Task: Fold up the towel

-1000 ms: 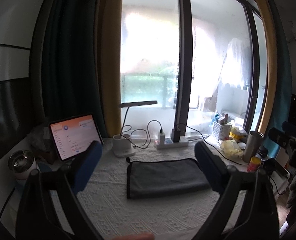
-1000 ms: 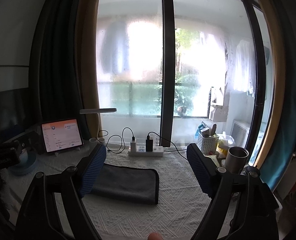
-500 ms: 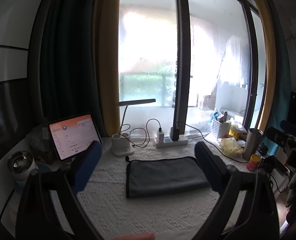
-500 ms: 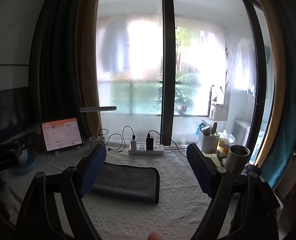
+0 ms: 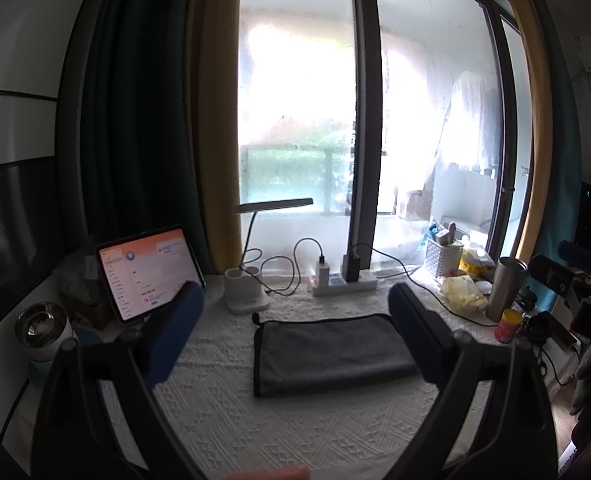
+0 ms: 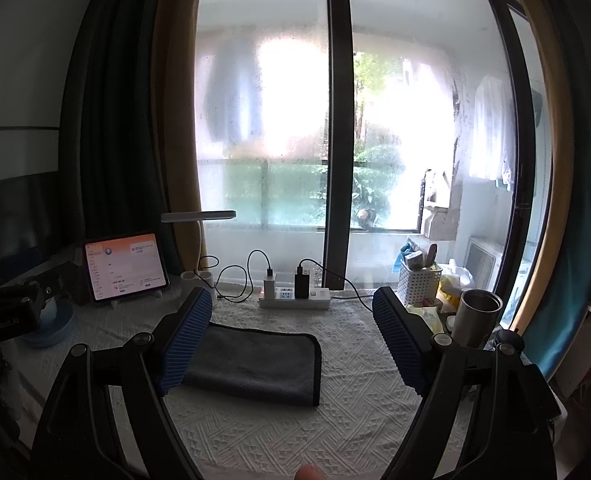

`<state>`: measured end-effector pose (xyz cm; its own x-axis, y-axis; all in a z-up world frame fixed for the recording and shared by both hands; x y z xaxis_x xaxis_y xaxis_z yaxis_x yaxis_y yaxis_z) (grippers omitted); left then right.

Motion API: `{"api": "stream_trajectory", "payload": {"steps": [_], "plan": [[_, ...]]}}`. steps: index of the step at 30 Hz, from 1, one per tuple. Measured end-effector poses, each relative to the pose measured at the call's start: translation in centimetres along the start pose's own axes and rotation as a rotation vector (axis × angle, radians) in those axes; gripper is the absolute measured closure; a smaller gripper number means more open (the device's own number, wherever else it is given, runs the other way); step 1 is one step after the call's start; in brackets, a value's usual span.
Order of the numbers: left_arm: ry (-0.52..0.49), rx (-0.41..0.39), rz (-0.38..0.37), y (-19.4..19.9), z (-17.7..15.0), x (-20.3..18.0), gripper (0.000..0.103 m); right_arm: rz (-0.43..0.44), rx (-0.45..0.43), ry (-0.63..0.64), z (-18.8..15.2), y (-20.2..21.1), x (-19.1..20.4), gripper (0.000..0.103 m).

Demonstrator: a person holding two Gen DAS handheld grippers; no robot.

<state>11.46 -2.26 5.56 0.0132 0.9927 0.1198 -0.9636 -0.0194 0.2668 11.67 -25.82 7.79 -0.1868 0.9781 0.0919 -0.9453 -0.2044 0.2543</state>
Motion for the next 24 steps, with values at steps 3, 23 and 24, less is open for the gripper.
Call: {"api": "stream_trajectory", "payload": {"steps": [3, 23, 24], "plan": [[-0.001, 0.003, 0.001, -0.19, -0.14, 0.05, 0.008, 0.001, 0.001, 0.001, 0.00, -0.15, 0.20, 0.018], [-0.002, 0.001, -0.003, -0.27, -0.33, 0.04, 0.008, 0.007, 0.004, 0.001, -0.15, -0.27, 0.60, 0.018], [-0.001, 0.000, -0.003, -0.25, -0.32, 0.04, 0.008, 0.007, 0.003, 0.002, -0.10, -0.27, 0.53, 0.018]]}}
Point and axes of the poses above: each gripper's, at about its wrist camera, not at the fingertips, and y roughly against the way its jaws point, x to its left, z to its top, the point moved 10 cm from there along -y, roughly the way its jaws point, and after that the axes turned 10 degrees about -y, right-handed, at the moved point
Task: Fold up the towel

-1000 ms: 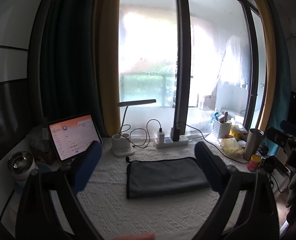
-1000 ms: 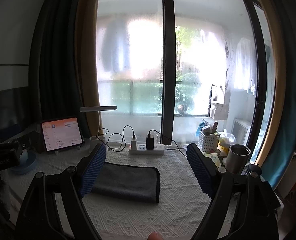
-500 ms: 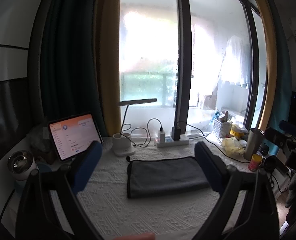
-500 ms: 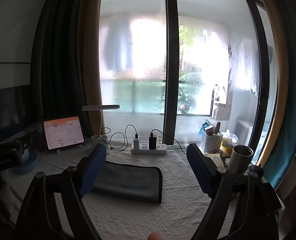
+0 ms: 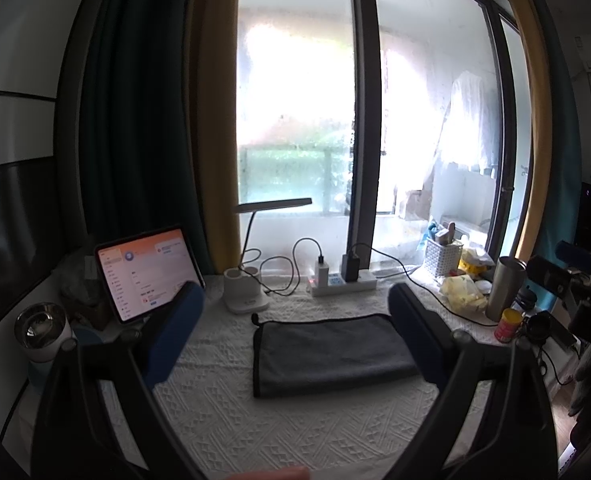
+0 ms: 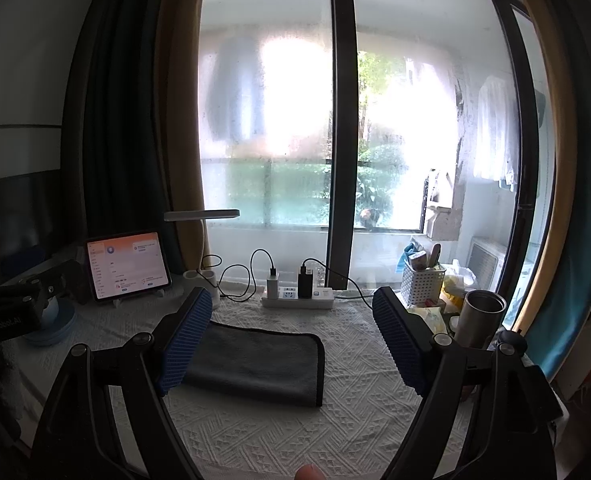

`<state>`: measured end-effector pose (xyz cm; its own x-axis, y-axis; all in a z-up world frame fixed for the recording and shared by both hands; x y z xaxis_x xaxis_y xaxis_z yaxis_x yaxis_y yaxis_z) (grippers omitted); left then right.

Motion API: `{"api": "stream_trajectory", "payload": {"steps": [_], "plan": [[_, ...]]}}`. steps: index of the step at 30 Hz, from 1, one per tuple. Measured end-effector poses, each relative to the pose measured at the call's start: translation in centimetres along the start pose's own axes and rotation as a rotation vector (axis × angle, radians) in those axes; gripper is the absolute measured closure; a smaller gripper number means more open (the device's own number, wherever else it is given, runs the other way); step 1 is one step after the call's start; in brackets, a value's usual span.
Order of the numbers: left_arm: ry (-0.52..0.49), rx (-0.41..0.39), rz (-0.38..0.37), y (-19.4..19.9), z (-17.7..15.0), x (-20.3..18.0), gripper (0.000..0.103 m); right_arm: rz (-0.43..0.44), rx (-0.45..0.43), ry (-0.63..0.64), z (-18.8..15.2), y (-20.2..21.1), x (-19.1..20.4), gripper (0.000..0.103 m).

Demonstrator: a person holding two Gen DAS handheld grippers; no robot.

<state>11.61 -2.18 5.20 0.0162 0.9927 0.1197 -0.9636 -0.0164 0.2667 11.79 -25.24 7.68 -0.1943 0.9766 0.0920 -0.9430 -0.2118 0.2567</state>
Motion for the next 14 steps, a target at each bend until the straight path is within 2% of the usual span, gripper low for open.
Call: {"api": "stream_trajectory", "payload": {"steps": [14], "plan": [[-0.017, 0.009, -0.003, -1.1, -1.1, -0.5, 0.008, 0.008, 0.020, -0.004, -1.1, -0.9, -0.2, 0.018]]}}
Point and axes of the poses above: each gripper's, at about its wrist camera, not at the fingertips, and y roughly against the way its jaws point, x to its left, z to its top, the point moved 10 cm from there along -y, roughly the way its jaws point, and after that the axes turned 10 degrees about -y, right-handed, at the moved point
